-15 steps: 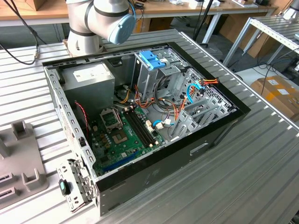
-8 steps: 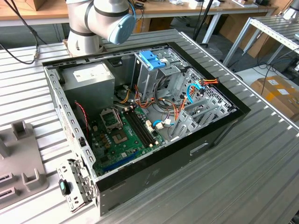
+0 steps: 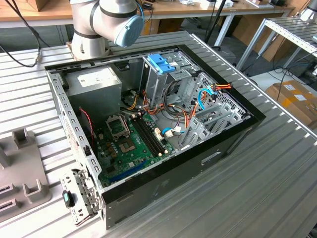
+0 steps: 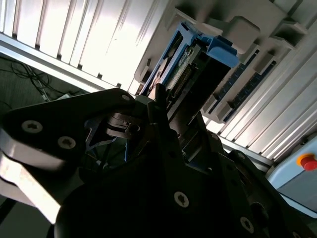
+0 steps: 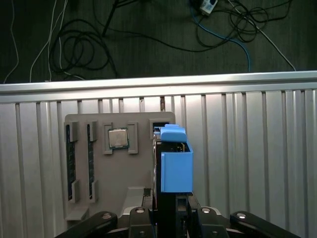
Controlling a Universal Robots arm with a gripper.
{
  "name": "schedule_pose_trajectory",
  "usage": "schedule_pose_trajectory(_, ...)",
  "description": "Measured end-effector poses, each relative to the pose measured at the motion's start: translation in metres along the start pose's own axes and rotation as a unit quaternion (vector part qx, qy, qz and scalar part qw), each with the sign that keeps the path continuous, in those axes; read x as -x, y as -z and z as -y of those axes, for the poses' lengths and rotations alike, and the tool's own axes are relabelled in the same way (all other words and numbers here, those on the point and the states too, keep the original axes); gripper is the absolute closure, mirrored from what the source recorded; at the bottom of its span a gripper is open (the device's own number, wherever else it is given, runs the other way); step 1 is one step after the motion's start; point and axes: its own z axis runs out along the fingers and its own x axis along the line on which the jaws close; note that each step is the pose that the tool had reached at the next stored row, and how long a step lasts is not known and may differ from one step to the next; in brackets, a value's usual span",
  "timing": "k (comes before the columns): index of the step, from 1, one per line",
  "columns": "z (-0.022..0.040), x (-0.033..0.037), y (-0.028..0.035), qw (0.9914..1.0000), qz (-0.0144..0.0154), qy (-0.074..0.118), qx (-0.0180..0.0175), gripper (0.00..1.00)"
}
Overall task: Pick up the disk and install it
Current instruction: 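Pick up the disk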
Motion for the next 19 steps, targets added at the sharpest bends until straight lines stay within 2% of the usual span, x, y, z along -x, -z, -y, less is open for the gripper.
schedule_pose_trajectory(3,0.0000,0.0000,0.0082,1.00000,0.0000,0.000,-0.0001,0.65)
schedule_pose_trajectory(17,0.0000,0.0000,0.0293,1.00000,0.0001,0.000,-0.0001,0.65)
schedule_pose_trajectory(19,0.0001,0.0000,0.0373,1.00000,0.0000,0.000,0.0000,0.65)
